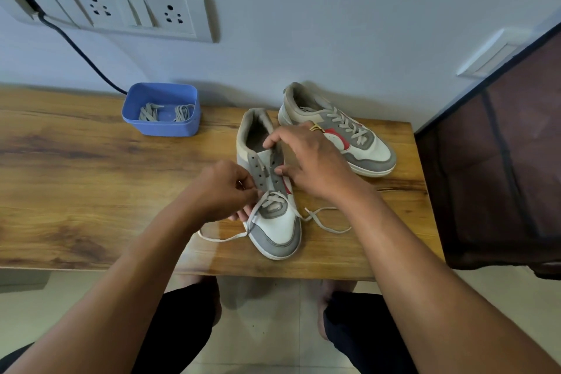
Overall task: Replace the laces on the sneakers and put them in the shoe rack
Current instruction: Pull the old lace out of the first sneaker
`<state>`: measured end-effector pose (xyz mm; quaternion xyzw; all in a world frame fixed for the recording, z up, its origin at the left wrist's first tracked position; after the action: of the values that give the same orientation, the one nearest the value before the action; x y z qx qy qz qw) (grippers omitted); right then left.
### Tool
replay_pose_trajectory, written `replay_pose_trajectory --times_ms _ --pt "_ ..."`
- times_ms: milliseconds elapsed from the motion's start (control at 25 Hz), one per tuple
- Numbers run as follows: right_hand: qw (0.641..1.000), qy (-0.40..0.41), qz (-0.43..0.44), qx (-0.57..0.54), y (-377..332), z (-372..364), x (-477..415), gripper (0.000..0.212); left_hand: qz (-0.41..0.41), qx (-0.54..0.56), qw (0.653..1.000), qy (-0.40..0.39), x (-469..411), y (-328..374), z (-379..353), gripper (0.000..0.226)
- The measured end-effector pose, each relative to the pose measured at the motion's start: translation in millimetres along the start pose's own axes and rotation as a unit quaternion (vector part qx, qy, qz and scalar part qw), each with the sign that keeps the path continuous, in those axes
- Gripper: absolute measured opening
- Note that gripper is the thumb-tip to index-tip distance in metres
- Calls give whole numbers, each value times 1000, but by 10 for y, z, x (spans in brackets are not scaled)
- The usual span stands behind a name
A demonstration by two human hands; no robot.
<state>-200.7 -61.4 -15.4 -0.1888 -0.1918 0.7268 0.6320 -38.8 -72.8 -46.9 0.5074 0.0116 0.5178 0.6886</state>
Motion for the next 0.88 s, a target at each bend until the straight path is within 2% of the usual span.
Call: replay_pose_trajectory --times_ms 80,200,360,520,720,880 --pt "1000 23 6 5 -4 21 -7 45 12 15 1000 -6 18 3 -47 14" --pt "1000 14 -16 -7 62 7 -11 41 28 -4 1000 15 17 -18 -18 13" --pt "998 10 -48 -30 64 9 -6 25 49 -3 998 36 5 -71 53 15" --pt "997 19 -67 26 -26 -48 -13 29 75 15 995 59 -14 -97 11 16" --pt "993 20 -114 2 17 -98 -18 25 76 -10 991 109 -22 -107 -17 18" --pt "987 57 -149 -18 20 -98 3 37 70 3 989 134 -20 -117 1 16"
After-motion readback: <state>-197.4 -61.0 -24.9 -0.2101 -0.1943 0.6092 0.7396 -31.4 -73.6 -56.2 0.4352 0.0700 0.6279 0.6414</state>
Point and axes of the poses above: each hand's wrist, its own x-axis away from the middle knuckle, its own z-axis out of the back of the hand, y = z × x, the point moved 7 cm from there along -x, towards the middle knuckle, and after that the axes turned 2 degrees about x, right-handed, at the moved point
